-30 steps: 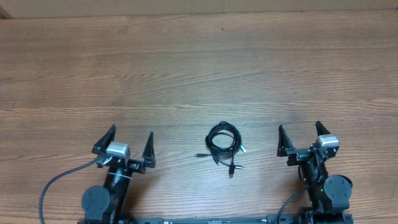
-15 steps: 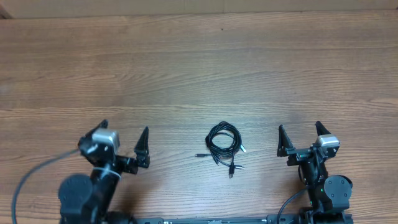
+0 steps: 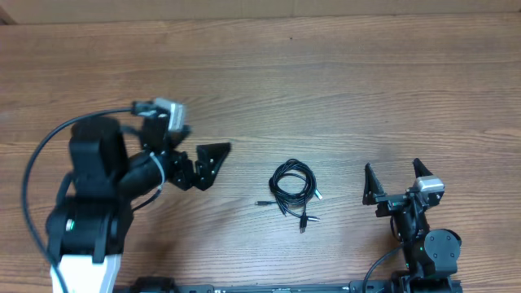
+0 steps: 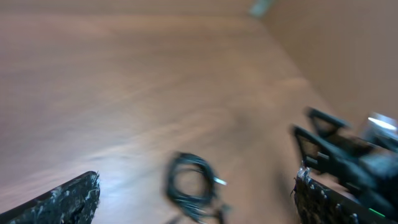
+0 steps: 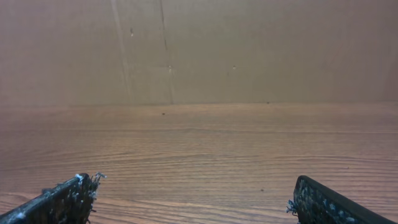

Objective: Untangle cables
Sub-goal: 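Move the left gripper over the black cable coil and lower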

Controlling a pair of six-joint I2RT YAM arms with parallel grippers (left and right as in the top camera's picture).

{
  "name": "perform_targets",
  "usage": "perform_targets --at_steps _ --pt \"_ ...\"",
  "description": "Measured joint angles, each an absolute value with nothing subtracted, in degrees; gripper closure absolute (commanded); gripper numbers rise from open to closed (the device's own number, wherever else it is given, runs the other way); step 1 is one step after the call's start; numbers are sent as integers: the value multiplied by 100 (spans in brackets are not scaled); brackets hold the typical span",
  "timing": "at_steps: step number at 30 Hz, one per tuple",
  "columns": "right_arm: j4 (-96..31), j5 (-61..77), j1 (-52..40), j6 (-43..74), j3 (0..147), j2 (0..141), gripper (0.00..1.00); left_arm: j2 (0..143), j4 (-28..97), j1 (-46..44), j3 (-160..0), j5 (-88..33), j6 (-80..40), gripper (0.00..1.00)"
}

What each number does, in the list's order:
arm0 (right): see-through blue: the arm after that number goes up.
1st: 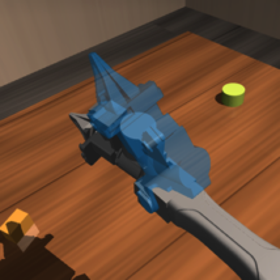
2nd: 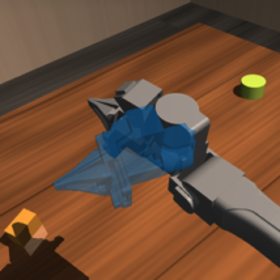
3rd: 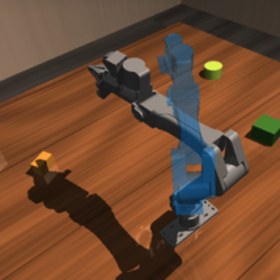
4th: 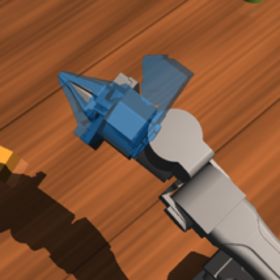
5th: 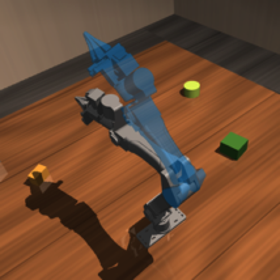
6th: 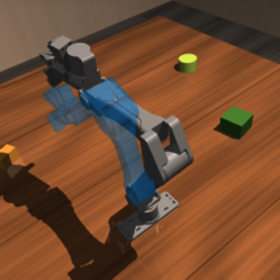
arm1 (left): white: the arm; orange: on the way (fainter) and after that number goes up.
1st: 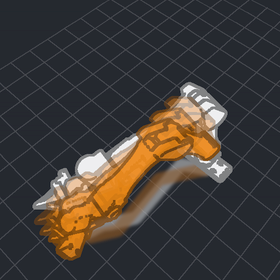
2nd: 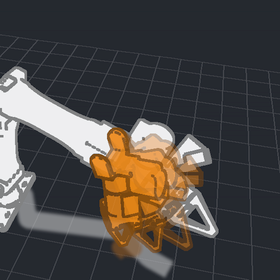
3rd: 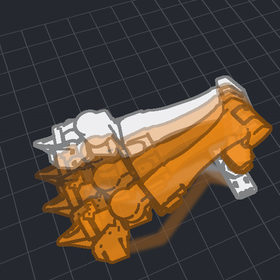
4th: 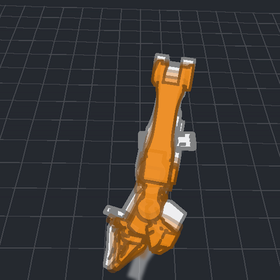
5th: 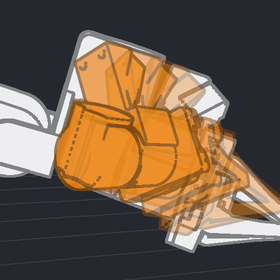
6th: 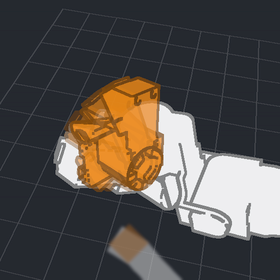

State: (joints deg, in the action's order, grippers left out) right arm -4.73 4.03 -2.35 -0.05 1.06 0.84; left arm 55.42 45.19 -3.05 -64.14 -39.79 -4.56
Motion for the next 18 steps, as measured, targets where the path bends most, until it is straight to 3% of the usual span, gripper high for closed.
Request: perform_targets --at_steps 3,6,9,14,18 --pt "-473 403 -235 -3 106 84 0 5999 4357 -303 -6414 -4654 -467 0" --pt "-473 405 -235 -1 106 84 0 6379 4049 -303 -6414 -4930 -637 8" --pt "-475 405 -235 -1 106 84 0 6823 3944 -386 -6418 -4928 -974 8" --pt "-473 403 -235 -3 106 84 0 7422 4261 -987 -6423 -3730 -1708 9" --pt "-473 403 -235 -3 106 84 0 7819 4265 -1811 -6423 -2432 -2145 24"
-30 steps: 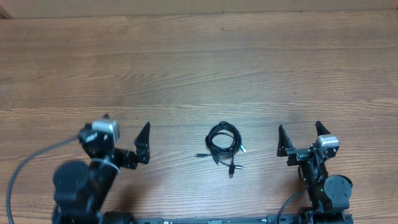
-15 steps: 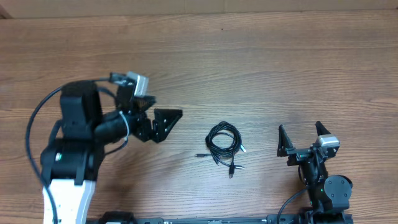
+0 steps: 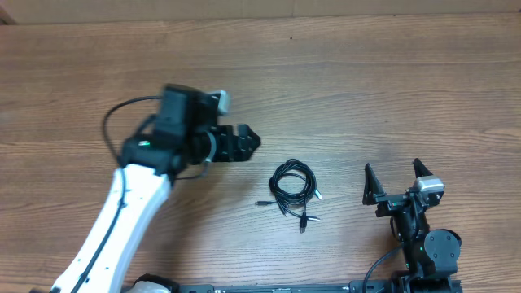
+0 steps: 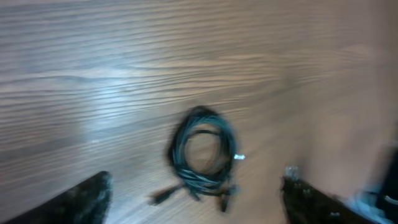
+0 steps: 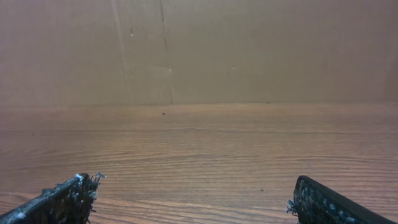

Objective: Untangle cables
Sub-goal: 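Move the left gripper over the black cable coil and lower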

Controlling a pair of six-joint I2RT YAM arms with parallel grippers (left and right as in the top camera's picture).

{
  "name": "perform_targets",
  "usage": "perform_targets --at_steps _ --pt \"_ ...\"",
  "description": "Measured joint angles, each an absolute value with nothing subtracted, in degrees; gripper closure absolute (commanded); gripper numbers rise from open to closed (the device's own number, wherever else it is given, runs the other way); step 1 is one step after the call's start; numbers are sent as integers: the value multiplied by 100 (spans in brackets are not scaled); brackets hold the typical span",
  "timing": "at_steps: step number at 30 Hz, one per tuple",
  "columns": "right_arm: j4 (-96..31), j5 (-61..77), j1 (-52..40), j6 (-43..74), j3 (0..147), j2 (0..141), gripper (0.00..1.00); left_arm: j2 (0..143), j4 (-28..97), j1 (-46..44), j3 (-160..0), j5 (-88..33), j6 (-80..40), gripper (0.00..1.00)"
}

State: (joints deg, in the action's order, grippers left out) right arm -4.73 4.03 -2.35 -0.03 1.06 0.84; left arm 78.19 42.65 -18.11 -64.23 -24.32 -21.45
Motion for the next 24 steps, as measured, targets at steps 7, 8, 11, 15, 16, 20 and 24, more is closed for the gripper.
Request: perform_targets --at_steps 7,8,11,15,16,20,24 --pt "-473 405 -235 -1 106 84 0 8630 3809 -3089 -6425 -639 -1806 29" --pt "-473 403 -235 -3 106 84 0 8770 3743 -3225 -6425 -519 -1614 29" --pt "-475 403 -235 1 106 84 0 9240 3568 -3590 -6425 -276 -972 29" --pt "-475 403 -235 -5 106 84 0 9872 3422 -3837 -6425 -128 -239 20" --pt "-471 401 -235 -5 106 84 0 9996 3406 -3848 -6425 -104 -141 17" --pt "-473 403 -233 -1 106 84 0 10414 3312 -3850 -6425 -40 108 38" --pt "-471 403 -235 -1 106 84 0 10569 3308 -3850 -6425 -34 228 62"
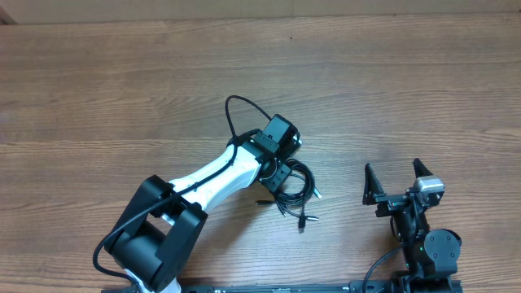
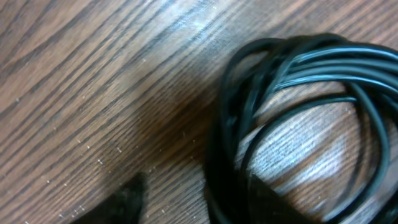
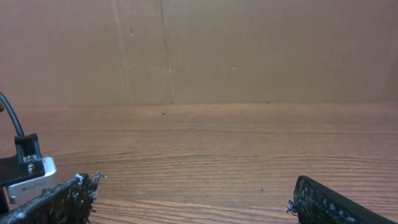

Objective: Untangle cables
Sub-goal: 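Move the left gripper over the black cable coil and lower, then close the left gripper on the black cable coil and lift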

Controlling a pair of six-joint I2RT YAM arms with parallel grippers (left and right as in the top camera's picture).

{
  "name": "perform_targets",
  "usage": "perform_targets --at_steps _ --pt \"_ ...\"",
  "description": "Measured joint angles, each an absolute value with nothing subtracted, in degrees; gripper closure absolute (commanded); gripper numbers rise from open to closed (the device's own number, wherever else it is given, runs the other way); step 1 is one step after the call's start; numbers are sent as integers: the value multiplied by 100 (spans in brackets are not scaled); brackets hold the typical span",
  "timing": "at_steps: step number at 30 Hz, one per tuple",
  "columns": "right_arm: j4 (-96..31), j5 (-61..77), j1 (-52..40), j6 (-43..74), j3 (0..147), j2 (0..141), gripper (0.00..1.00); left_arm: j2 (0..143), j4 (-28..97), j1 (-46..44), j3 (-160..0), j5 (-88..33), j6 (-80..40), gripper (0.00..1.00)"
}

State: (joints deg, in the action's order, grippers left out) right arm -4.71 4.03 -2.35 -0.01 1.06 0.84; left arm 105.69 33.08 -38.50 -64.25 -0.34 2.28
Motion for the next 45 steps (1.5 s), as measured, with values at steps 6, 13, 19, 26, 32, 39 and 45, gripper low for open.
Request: perform_targets --at_steps 6,13,19,26,32,39,45 --pt "-471 403 -235 -3 106 84 0 10571 3264 -3850 -6425 -19 252 94" --pt "-473 401 -235 -3 106 84 0 10569 3264 -3850 -6469 220 183 96" --pt "-473 403 -235 -1 106 84 0 10569 3483 -3697 -6488 1302 -825 96" --pt "-473 405 -235 -3 106 84 0 10580 4831 -3330 -7070 1721 -2519 96" --pt "-471 405 -235 -3 106 84 0 10580 5522 -3083 -7955 801 -3367 40" --pt "-471 403 -235 -1 106 84 0 10580 5485 -2941 -8307 141 -3358 11" --pt "-473 405 -233 -5 106 84 0 10580 5334 -2941 -8309 270 -2453 5"
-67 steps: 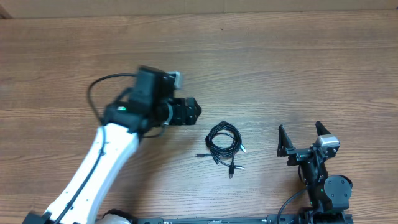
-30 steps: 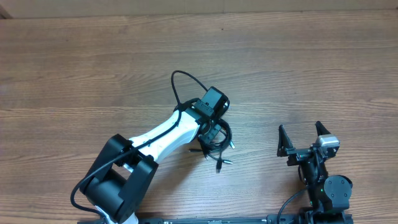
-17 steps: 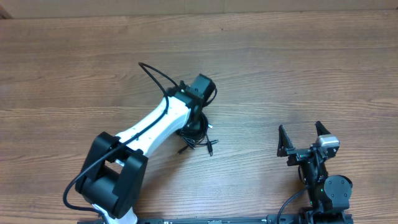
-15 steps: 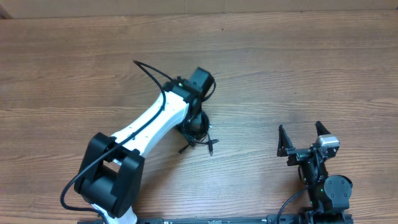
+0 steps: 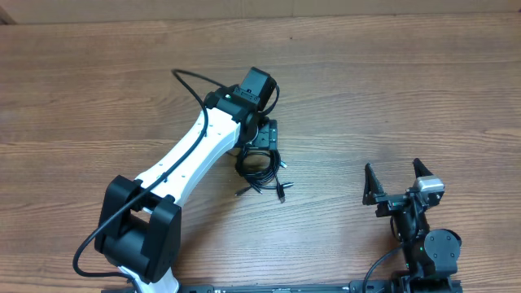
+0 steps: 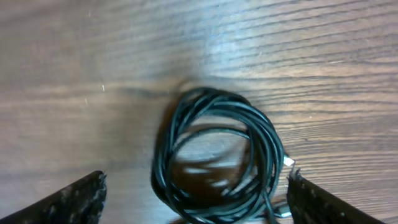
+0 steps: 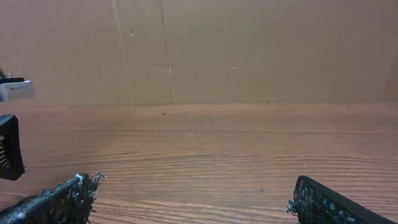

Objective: Untangle cables
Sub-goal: 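Close the left gripper on the black cable coil and lift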

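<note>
A coil of thin black cables (image 5: 259,167) lies on the wooden table (image 5: 391,89), its loose plug ends (image 5: 281,192) sticking out toward the front. My left gripper (image 5: 263,145) hangs just behind and above the coil, open. In the left wrist view the coil (image 6: 217,155) sits between my widely spread fingers (image 6: 78,199), and the left gripper (image 6: 196,180) holds nothing. My right gripper (image 5: 391,168) stands open at the front right, well away from the cables, and in its own view the right gripper (image 7: 193,182) shows only bare table between its fingers.
A brown cardboard wall (image 7: 199,50) runs along the far side of the table. The left arm (image 5: 175,175) stretches diagonally from the front left to the middle. The right arm's base (image 5: 427,248) sits at the front right edge.
The cable coil now lies further left and slightly further back. My left gripper, then low on the coil's rim, is now higher, open over the coil. The right arm has not moved.
My left gripper was open far left of the coil, then nearer it, then down on the coil's left rim. Now the coil has shifted leftward and the gripper hangs open above it. My right gripper stayed open at the front right throughout.
</note>
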Controlling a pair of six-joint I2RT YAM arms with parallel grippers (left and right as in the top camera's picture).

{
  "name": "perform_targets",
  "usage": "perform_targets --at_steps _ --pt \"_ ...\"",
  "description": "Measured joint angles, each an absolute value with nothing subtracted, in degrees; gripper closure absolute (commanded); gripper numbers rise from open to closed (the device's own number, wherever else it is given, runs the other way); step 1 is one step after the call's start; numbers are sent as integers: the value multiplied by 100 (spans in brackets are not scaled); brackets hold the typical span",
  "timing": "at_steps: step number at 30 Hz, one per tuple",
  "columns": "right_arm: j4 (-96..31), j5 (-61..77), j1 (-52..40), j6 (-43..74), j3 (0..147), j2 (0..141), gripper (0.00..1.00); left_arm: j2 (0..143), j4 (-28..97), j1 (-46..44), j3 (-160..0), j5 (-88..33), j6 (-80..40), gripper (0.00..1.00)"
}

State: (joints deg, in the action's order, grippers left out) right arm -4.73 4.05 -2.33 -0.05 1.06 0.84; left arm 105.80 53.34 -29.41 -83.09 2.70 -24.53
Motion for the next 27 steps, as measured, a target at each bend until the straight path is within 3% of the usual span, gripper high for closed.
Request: perform_targets --at_steps 10,13,15,27 --pt "-475 403 -235 -3 106 84 0 10580 5190 -2936 -8309 370 486 6" --pt "-471 405 -235 -3 106 84 0 10580 5177 -2936 -8309 370 1194 20" --pt "-473 403 -235 -1 106 84 0 10580 5127 -2936 -8309 368 1621 22" --pt "-471 403 -235 -1 106 84 0 10580 4904 -2936 -8309 -82 2917 10"
